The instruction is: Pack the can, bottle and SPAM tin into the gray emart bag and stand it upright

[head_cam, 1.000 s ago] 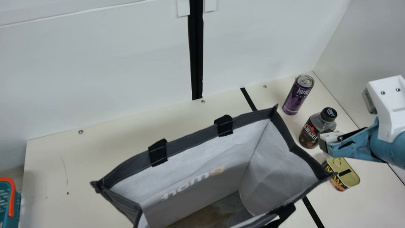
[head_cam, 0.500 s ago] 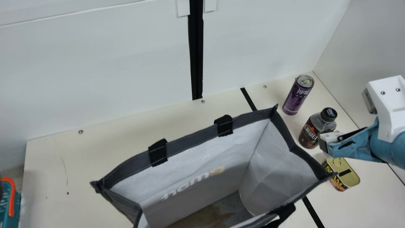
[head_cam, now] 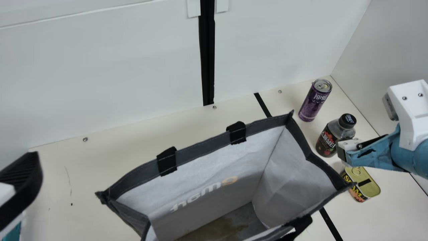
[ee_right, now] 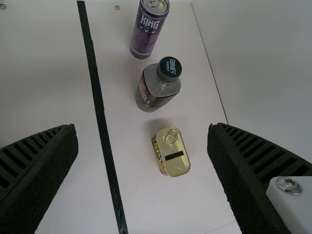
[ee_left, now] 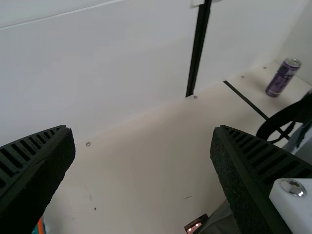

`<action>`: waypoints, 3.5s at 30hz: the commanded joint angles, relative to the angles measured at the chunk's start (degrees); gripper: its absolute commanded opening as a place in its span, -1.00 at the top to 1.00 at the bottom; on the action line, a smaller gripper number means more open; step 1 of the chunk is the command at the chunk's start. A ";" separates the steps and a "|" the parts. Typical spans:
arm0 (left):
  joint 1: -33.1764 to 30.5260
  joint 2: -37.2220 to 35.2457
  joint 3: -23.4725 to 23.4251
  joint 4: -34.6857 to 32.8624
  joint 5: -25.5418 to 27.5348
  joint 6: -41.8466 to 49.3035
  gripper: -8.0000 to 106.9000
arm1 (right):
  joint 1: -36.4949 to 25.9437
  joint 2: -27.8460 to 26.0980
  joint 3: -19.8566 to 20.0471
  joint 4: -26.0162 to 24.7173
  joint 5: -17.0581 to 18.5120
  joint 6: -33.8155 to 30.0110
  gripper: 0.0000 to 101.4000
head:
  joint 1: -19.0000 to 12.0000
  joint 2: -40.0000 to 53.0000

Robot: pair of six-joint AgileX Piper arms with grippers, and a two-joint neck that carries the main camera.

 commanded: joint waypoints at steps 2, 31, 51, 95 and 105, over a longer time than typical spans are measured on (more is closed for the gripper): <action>-1.20 0.71 -1.00 -1.21 0.00 1.12 -0.71 | 0.00 0.00 0.00 0.00 0.00 0.00 -0.87 | -1.30 -0.05; -14.11 9.89 -11.08 -9.36 0.00 6.45 -0.71 | 0.00 0.00 0.00 0.00 0.00 0.00 -0.87 | -1.30 -0.05; -15.09 13.75 -9.71 -19.13 0.00 12.61 -0.71 | 0.00 0.00 0.00 0.00 0.00 0.00 -0.87 | -1.30 -0.05; -18.18 20.61 -6.28 -14.07 0.00 18.11 -0.71 | 0.00 0.00 0.00 0.00 0.00 0.00 -0.87 | -1.30 -0.05; -19.64 23.58 -8.16 -11.91 0.00 18.60 -0.71 | 0.00 0.00 0.00 0.00 0.00 0.00 -0.87 | -1.30 -0.05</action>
